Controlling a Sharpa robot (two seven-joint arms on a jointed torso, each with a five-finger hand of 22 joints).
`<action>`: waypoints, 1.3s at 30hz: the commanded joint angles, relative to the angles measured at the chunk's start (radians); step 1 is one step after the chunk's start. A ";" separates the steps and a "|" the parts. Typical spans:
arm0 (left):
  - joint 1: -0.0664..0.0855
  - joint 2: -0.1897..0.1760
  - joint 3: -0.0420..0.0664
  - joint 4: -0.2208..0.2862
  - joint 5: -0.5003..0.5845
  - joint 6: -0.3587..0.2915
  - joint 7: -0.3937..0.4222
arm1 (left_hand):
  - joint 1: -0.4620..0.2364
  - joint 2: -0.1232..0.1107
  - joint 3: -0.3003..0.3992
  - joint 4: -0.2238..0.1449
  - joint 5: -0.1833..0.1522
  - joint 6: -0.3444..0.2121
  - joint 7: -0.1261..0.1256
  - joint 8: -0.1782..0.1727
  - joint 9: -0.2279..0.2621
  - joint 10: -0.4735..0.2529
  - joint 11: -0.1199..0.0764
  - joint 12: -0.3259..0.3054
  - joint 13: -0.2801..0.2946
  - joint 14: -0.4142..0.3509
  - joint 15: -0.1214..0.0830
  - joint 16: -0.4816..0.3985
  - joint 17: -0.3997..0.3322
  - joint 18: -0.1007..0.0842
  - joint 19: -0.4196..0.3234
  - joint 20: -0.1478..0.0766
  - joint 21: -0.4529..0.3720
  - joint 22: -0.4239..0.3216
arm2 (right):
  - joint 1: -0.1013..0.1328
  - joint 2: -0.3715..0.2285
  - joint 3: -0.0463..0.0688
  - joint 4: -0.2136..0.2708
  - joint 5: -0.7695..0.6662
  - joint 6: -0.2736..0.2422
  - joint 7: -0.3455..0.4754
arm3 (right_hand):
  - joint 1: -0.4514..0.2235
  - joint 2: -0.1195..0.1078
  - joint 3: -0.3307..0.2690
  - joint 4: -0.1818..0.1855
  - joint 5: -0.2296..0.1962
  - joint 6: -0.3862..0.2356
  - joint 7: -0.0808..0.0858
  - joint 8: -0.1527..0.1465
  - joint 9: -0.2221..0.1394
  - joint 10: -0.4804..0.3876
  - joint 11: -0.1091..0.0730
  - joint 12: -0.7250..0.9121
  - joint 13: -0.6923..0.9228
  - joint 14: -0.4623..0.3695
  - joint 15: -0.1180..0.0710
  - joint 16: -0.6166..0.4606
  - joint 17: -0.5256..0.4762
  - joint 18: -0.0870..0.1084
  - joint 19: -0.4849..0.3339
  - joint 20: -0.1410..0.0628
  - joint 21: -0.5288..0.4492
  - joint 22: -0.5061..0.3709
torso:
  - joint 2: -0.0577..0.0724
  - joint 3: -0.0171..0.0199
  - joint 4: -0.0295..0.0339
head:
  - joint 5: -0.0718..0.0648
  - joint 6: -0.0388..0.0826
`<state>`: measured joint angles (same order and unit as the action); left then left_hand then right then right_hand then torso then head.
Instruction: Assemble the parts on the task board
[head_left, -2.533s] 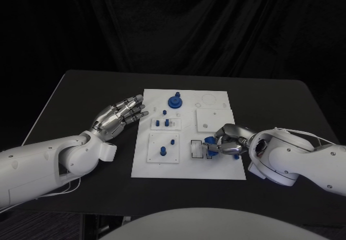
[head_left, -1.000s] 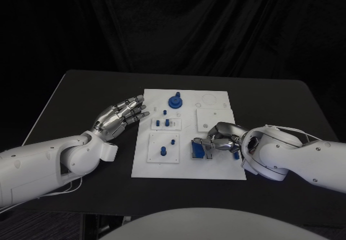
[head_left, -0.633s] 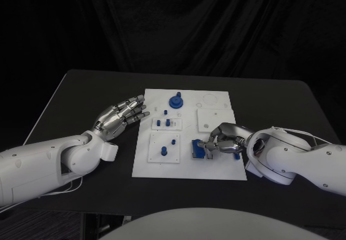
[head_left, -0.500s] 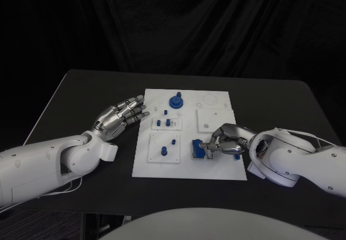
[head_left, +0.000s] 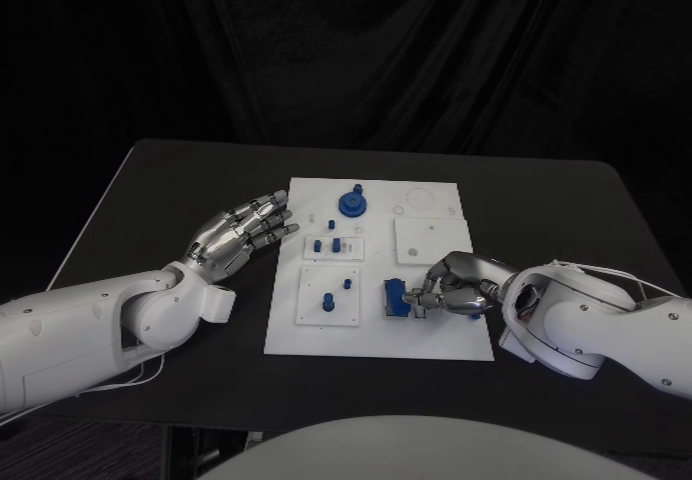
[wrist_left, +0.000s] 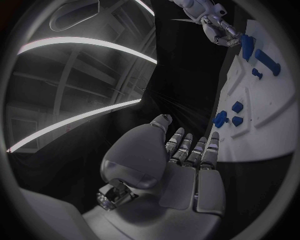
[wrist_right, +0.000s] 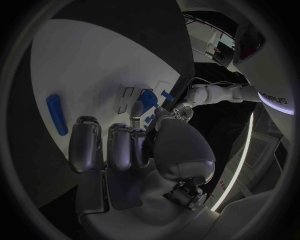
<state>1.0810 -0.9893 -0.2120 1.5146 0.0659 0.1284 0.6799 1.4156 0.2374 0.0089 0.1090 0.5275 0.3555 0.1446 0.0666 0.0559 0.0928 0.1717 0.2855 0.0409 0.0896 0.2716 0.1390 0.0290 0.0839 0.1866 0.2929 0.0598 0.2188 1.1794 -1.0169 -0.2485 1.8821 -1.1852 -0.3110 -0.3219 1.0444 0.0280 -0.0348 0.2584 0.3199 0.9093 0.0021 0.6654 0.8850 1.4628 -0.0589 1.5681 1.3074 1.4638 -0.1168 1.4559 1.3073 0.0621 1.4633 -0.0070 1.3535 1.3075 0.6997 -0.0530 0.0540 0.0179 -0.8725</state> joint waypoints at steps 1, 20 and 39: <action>-0.002 0.000 0.001 0.002 0.002 0.011 0.021 | -0.008 -0.005 0.006 -0.001 0.006 0.000 -0.001 0.006 -0.001 -0.002 0.005 -0.005 0.000 0.001 0.001 0.002 0.001 -0.013 0.002 0.001 0.005 -0.002 | -0.007 0.004 0.000 -0.006 -0.008 0.023 0.001 | 0.020 0.002 0.001 -0.010 0.008 -0.007 -0.002 0.007 0.006 0.108 -0.007 0.003 0.263 0.067 -0.007 -0.003 0.034 -0.009 0.043 -0.005 -0.003 0.193 | 0.000 -0.0001 0.0013 | 0.001 0.000; -0.005 0.005 0.001 -0.003 0.002 0.018 0.017 | -0.009 -0.005 0.006 -0.001 0.006 -0.002 -0.001 0.005 -0.001 -0.002 0.005 -0.005 0.000 0.001 0.001 0.002 0.001 -0.013 0.002 0.001 0.005 -0.002 | -0.011 0.031 0.000 -0.038 -0.008 0.020 0.002 | 0.059 0.011 0.009 -0.024 0.000 -0.013 -0.003 0.011 0.018 0.108 -0.008 0.003 0.263 0.066 -0.008 -0.005 0.030 -0.009 0.042 -0.006 -0.007 0.192 | 0.000 -0.0003 0.0008 | -0.002 0.000; -0.010 -0.001 0.001 0.000 0.002 0.015 0.018 | -0.010 -0.005 0.009 -0.001 0.006 -0.001 -0.002 0.006 -0.001 -0.001 0.006 -0.004 0.000 0.001 0.002 0.003 0.001 -0.013 0.003 0.001 0.005 -0.002 | 0.007 -0.065 0.001 0.036 -0.058 -0.059 -0.021 | 0.071 0.002 0.000 -0.024 -0.006 -0.024 0.000 0.001 0.019 0.108 -0.006 0.003 0.263 0.066 -0.007 -0.006 0.028 -0.008 0.042 -0.006 -0.009 0.191 | 0.000 -0.0005 0.0008 | -0.007 0.000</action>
<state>1.0726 -0.9893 -0.2122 1.5114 0.0659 0.1338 0.6799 1.4116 0.2334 0.0118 0.1061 0.5275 0.3556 0.1446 0.0666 0.0559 0.0928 0.1717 0.2854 0.0408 0.0896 0.2716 0.1390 0.0290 0.0840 0.1866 0.2929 0.0598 0.2175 1.1787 -1.0716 -0.2485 1.9061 -1.2047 -0.3210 -0.3235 1.1136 0.0345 -0.0289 0.2359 0.3157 0.8949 0.0023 0.6699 0.9051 1.4667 -0.0626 1.5681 1.3076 1.4675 -0.1204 1.4559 1.3073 0.0621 1.4633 -0.0070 1.3500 1.3074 0.7001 -0.0534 0.0549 0.0136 -0.8725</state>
